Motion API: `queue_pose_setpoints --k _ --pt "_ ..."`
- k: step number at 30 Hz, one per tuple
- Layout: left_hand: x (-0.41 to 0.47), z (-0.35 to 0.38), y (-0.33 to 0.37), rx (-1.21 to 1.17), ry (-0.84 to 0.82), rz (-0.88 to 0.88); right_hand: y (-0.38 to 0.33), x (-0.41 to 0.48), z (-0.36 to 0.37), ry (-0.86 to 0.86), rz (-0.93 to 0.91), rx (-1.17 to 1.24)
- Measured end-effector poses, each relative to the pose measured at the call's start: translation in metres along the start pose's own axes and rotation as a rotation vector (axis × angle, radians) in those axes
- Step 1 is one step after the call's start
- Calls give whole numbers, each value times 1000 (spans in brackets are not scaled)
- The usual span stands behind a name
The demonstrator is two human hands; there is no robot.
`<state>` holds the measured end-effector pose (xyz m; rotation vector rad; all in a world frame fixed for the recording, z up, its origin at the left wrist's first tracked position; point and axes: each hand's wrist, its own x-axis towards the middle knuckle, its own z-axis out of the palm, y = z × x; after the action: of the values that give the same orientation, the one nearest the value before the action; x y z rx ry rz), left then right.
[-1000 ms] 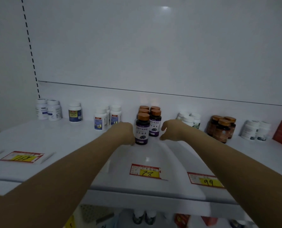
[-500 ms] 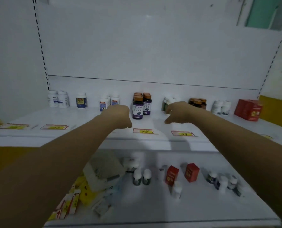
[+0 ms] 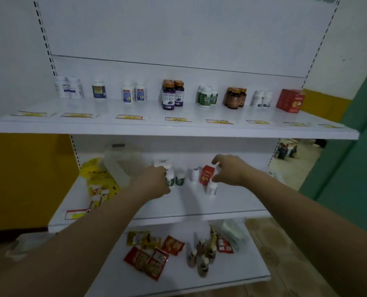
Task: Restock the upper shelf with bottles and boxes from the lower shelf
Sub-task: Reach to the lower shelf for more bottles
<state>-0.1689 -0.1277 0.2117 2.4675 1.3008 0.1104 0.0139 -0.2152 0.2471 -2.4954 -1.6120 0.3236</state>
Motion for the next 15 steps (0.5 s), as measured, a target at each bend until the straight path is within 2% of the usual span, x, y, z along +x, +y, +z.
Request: queue_pose_setpoints --k 7,15 --pt "23 87 -5 23 -67 -139 39 17 65 -84 -43 -12" --pt "83 125 -10 74 -66 -193 75 79 131 -228 -68 -60"
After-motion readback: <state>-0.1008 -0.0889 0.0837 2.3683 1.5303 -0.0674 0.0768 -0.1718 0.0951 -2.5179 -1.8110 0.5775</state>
